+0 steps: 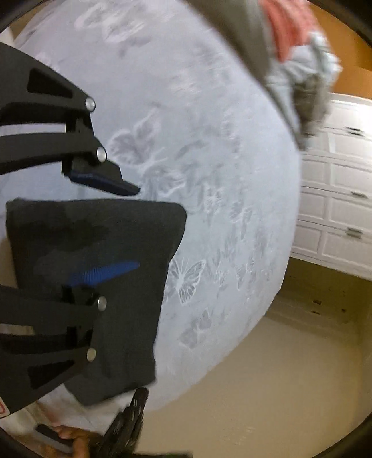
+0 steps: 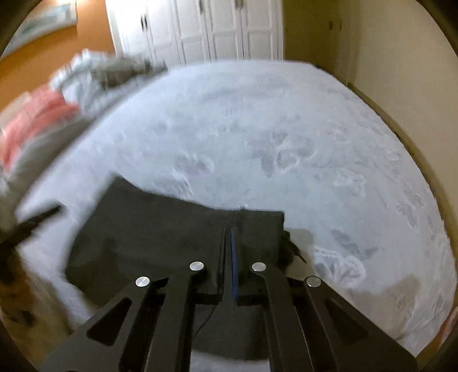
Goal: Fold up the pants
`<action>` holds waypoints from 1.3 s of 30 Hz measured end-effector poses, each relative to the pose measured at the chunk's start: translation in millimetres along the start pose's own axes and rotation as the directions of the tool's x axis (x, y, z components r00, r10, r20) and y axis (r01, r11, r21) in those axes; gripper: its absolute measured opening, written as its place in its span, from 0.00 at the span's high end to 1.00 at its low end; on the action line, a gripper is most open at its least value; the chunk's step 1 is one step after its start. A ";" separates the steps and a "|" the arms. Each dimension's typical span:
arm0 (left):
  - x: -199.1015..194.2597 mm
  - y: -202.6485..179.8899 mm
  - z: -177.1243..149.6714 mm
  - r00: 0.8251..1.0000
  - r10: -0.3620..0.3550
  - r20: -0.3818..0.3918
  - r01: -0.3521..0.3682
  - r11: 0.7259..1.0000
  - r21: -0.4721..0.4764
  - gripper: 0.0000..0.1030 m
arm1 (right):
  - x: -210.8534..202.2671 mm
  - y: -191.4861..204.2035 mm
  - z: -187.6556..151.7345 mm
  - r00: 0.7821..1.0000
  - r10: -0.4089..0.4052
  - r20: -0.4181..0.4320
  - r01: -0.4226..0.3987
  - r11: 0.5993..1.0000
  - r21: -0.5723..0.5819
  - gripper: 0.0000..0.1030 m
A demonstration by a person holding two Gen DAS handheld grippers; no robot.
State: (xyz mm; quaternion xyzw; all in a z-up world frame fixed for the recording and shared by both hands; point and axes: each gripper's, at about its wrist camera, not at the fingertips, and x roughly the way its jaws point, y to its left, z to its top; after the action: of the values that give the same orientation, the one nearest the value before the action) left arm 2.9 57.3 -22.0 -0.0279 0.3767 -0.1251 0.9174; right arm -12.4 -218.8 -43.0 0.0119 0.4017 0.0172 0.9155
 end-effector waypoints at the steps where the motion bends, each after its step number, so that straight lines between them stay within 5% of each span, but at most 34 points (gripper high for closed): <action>1: 5.0 -6.4 0.8 1.000 0.019 0.000 -0.019 0.999 0.025 0.50 | 39.8 -3.3 -6.1 0.992 -0.077 -0.096 0.076 0.997 -0.016 1.00; 4: 17.1 -21.2 -2.9 0.998 0.068 -0.011 -0.067 0.992 0.104 0.48 | 42.5 -23.5 -4.2 0.994 -0.041 -0.102 0.053 0.992 0.115 1.00; 6: 21.7 -26.4 -8.0 0.997 0.079 -0.024 -0.075 0.988 0.133 0.44 | 7.2 -18.5 1.1 1.000 -0.029 -0.011 0.030 0.990 0.135 0.93; 10: 20.9 -34.2 -15.3 0.994 0.110 -0.013 -0.106 0.982 0.158 0.36 | -26.4 -12.5 -31.5 1.000 -0.006 0.014 0.003 0.978 0.208 0.63; 13: 20.3 -37.1 -16.6 0.994 0.108 -0.018 -0.104 0.981 0.162 0.36 | -32.9 -6.9 -61.2 0.999 -0.005 0.032 -0.001 0.981 0.196 0.74; 15: 20.5 -38.3 -16.9 0.994 0.104 -0.026 -0.099 0.983 0.156 0.35 | -14.7 0.3 -78.6 0.997 -0.071 -0.037 0.075 0.990 0.119 0.79; 18: 20.1 -39.7 -17.9 0.994 0.106 -0.026 -0.100 0.982 0.157 0.35 | -18.4 -21.0 -83.1 0.998 -0.020 -0.056 0.031 0.976 0.214 0.79; 21: 18.5 -40.5 -19.3 0.993 0.115 -0.019 -0.111 0.981 0.161 0.34 | -45.8 -19.8 -76.4 0.998 -0.051 0.022 0.045 0.974 0.223 0.79; 23: 15.6 -37.8 -18.1 0.993 0.115 -0.013 -0.112 0.982 0.150 0.28 | -37.1 -21.6 -78.0 0.998 -0.060 -0.008 0.060 0.974 0.219 0.67; 25: 5.6 -24.0 -13.2 0.997 0.072 -0.013 -0.071 0.994 0.086 0.21 | -23.5 -28.8 -81.4 0.995 -0.068 -0.074 0.084 0.967 0.239 0.65; 27: -6.3 -1.9 -10.8 1.000 0.011 -0.008 -0.011 1.000 -0.019 0.14 | -37.8 -36.1 -84.3 1.000 0.001 -0.027 0.008 0.947 0.321 0.62; 29: -11.5 29.9 -16.0 0.998 -0.060 -0.015 0.056 0.982 -0.179 0.14 | -51.2 -38.8 -82.3 1.000 0.004 0.024 -0.012 0.939 0.343 0.26; 31: -1.9 49.6 -22.3 0.991 -0.112 -0.071 0.087 0.953 -0.289 0.14 | -55.1 -41.2 -78.6 0.999 -0.006 0.047 -0.010 0.942 0.335 0.13; 34: 21.4 57.5 -28.7 0.957 -0.244 -0.156 0.165 0.903 -0.397 0.14 | -33.4 -43.3 -74.4 0.997 0.076 -0.004 -0.071 0.941 0.331 0.11; 37: 37.2 46.9 -34.1 0.935 -0.283 -0.211 0.184 0.900 -0.395 0.14 | -3.9 -42.1 -79.2 0.988 0.139 -0.073 -0.103 0.922 0.373 0.11; 39: 54.1 39.3 -40.8 0.895 -0.366 -0.254 0.234 0.872 -0.429 0.18 | 18.0 -43.4 -87.3 0.978 0.184 -0.098 -0.126 0.895 0.428 0.16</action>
State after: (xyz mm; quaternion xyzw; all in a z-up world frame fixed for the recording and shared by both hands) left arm 19.6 83.6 -93.9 -0.2466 0.5316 -0.1937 0.7868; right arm -63.6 -260.7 -116.9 0.2391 0.4552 0.0042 0.8577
